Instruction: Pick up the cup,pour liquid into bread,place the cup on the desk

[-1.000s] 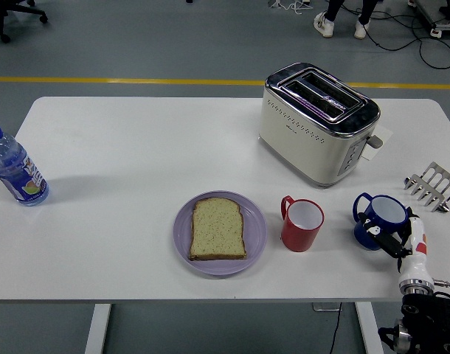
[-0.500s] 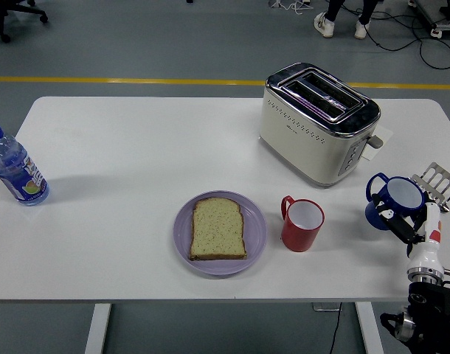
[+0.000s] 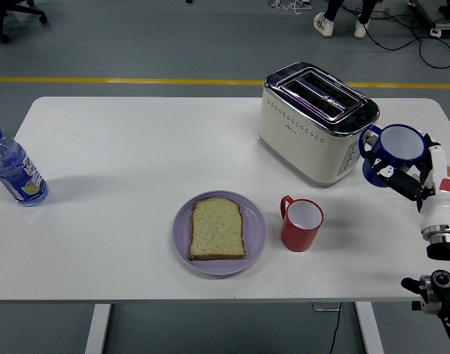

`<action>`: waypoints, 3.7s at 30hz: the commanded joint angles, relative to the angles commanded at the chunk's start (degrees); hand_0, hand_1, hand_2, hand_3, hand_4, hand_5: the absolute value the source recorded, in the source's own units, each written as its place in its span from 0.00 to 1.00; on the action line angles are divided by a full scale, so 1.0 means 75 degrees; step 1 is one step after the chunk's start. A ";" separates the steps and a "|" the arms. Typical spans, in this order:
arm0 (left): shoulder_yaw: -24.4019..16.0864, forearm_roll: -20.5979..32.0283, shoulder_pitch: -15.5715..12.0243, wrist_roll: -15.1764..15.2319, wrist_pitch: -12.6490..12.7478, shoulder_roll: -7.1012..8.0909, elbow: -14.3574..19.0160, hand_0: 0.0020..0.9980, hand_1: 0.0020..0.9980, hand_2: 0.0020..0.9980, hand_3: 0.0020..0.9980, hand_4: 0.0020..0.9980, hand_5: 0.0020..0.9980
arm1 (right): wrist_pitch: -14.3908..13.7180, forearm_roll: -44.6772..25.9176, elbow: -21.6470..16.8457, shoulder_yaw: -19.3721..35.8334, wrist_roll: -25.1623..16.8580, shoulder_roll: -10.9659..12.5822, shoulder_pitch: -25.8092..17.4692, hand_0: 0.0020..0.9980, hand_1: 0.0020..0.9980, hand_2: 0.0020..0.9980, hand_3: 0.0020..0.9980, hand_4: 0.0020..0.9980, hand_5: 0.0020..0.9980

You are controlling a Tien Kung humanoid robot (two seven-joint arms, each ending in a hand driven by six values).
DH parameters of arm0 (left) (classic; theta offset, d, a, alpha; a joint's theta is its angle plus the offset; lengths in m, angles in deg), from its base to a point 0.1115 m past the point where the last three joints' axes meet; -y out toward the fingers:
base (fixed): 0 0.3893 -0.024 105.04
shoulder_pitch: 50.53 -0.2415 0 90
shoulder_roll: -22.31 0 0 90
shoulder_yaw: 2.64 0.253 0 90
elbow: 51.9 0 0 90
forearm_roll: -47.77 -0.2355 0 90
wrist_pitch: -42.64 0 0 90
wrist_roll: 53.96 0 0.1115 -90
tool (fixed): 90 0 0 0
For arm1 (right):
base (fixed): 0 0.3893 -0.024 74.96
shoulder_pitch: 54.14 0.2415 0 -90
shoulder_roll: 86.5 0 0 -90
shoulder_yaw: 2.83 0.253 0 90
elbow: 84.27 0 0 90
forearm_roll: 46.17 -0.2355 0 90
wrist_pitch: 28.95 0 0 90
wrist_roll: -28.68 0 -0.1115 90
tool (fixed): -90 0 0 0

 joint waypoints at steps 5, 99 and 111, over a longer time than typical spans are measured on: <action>0.0004 0.0019 -0.0012 0.0000 -0.0001 0.0005 0.0001 0.64 0.65 0.66 0.55 0.32 0.84 | 0.0486 0.1119 -0.0924 -0.0467 0.1639 0.0062 0.0299 0.25 0.29 0.49 0.55 0.73 0.02; -0.0079 0.0154 -0.0107 -0.0012 -0.0004 0.0029 0.0008 0.64 0.65 0.66 0.55 0.32 0.84 | -0.1846 0.1300 -0.0095 -0.4248 0.3105 0.1264 0.3874 0.37 0.41 0.52 0.55 0.59 0.01; -0.0151 0.0059 -0.0050 -0.0005 0.0005 0.0020 0.0012 0.64 0.64 0.66 0.55 0.32 0.84 | -0.1846 -0.1937 -0.0150 -0.2856 -0.0299 0.1543 0.2099 0.41 0.42 0.54 0.56 0.58 0.02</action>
